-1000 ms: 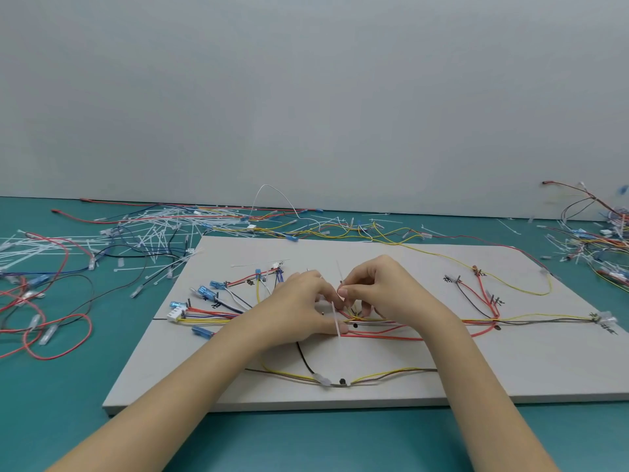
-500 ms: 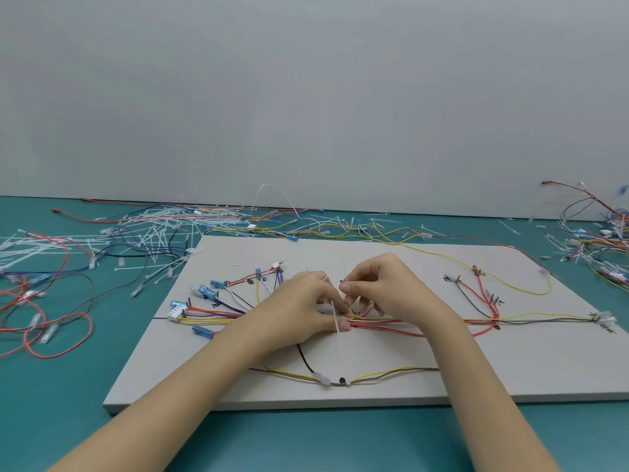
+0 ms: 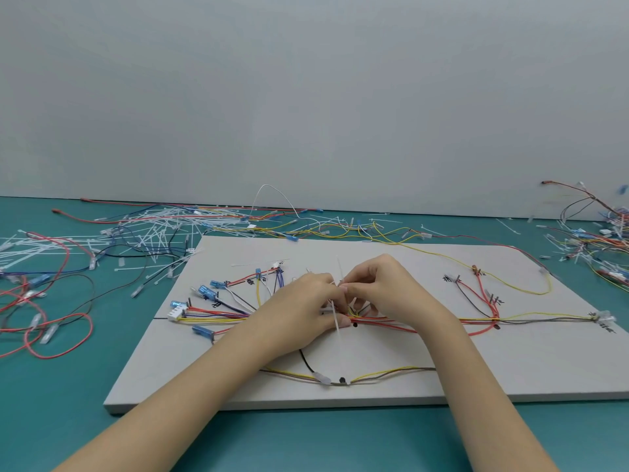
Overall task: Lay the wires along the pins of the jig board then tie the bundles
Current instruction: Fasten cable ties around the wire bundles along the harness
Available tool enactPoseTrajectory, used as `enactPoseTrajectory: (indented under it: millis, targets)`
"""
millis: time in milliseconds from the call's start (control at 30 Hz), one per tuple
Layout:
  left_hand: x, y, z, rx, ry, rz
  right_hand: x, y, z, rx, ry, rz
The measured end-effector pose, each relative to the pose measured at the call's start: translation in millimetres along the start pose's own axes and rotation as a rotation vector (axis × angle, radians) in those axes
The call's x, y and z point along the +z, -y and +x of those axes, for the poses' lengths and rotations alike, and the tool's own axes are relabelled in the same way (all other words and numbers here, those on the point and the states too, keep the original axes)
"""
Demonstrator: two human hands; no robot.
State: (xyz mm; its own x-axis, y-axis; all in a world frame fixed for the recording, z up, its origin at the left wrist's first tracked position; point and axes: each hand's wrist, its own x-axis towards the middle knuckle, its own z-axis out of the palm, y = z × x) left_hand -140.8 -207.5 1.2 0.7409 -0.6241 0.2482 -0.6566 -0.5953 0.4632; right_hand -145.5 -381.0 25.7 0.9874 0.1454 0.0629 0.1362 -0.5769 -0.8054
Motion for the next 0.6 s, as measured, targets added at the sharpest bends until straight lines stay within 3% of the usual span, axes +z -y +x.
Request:
enactPoseTrajectory:
  millis: [600]
  targets:
    - [4, 10, 6, -0.136, -0.107, -0.243, -4, 2, 2, -0.045, 0.049, -0.177]
